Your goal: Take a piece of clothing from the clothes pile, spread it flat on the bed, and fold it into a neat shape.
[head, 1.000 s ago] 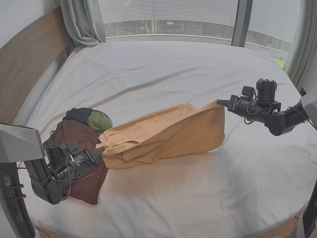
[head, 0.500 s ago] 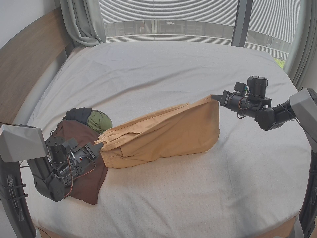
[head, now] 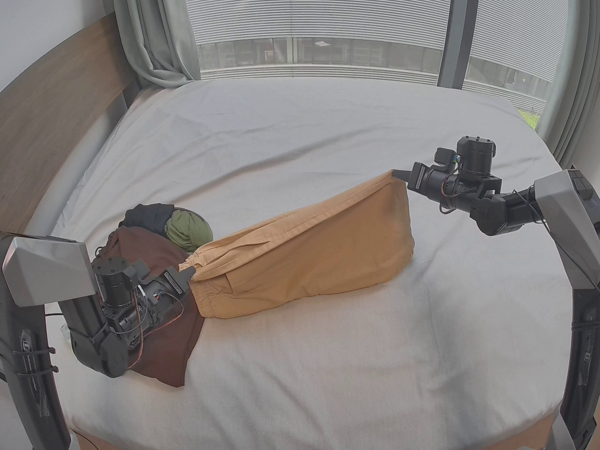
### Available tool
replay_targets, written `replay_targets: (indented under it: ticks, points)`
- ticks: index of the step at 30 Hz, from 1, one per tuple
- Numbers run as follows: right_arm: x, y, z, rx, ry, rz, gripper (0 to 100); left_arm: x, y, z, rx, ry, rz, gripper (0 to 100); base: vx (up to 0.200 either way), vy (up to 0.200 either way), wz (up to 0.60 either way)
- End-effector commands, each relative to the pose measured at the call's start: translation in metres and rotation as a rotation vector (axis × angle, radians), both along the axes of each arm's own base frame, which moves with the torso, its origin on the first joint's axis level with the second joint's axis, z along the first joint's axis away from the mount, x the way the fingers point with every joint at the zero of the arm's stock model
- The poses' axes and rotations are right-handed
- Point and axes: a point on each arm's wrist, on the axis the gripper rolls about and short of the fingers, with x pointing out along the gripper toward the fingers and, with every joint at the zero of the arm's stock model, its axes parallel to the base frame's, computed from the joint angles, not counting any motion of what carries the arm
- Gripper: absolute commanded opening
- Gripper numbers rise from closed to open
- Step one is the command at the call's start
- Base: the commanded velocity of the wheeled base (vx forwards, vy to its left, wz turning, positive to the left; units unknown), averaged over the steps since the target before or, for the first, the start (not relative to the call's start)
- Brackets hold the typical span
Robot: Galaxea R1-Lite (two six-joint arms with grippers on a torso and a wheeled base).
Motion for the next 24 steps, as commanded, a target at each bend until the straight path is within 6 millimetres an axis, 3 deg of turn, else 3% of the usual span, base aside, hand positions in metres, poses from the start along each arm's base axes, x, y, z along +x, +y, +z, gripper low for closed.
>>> replay_targets:
  ticks: [1,8,24]
  points:
    - [0.01,0.003,-0.013,-0.001,0.008,0.001,0,0.004,0.0,-0.003,-0.011,0.003,0.006,0,0.0,0.0,0.0]
    - [0.023,0.006,-0.031,-0.006,0.009,-0.031,0,0.014,-0.001,-0.011,-0.021,0.002,0.039,0,0.0,0.0,0.0]
    - [0.035,0.013,-0.037,-0.001,-0.017,-0.03,0,0.025,0.004,-0.022,-0.012,0.005,0.081,0,0.0,0.0,0.0]
